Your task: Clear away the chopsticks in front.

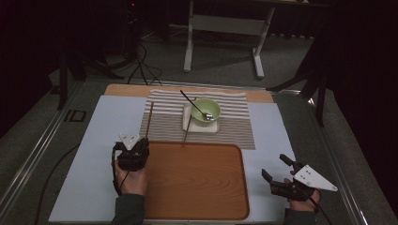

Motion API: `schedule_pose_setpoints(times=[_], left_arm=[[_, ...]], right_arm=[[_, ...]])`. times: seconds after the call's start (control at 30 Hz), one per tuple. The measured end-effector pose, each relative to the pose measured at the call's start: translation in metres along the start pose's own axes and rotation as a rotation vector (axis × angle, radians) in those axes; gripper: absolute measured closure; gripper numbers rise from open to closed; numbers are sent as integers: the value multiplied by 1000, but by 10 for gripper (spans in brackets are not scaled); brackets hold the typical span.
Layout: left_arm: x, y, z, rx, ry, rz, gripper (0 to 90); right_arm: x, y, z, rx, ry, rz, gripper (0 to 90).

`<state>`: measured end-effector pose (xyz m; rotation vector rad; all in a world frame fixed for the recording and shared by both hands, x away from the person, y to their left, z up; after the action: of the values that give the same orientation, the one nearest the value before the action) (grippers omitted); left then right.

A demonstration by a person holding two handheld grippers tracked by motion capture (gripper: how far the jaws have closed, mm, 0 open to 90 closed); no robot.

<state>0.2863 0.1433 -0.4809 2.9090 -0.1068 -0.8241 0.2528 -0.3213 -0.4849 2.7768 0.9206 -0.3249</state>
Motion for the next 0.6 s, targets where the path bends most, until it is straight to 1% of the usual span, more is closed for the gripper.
schedule_pose_setpoints(times=[0.17,0.27,0.33,0.4,0.43,0.5,0.53,0.6], left_arm=[[-3,-2,9,1,-7,-10,850],[-3,-6,19,-9,-13,-15,850],[-4,-7,22,-9,-14,-15,849],[-7,-9,28,-6,-2,-15,849],[-7,-9,28,-6,-2,-15,849],[-11,-10,35,-4,-3,-22,849],[-11,-10,35,-4,-3,-22,849],[-15,-11,39,-4,-3,-28,848]], right_arm=[[0,0,0,-1,0,0,137],[0,0,0,-1,1,0,137],[0,0,0,-1,1,1,138],[0,0,0,-1,0,2,138],[0,0,0,-1,0,2,138],[0,0,0,-2,0,2,138],[0,0,0,-2,0,2,138],[0,0,0,-2,0,2,138]])
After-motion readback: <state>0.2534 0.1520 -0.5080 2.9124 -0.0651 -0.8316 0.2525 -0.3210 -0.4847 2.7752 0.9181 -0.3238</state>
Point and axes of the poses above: each handheld gripper's, and its own axes: x roughly forward along the jaws, z roughly out of its underside, y roughly to its right, the point moved 2 cm from there along x, roughly forward along the jaws
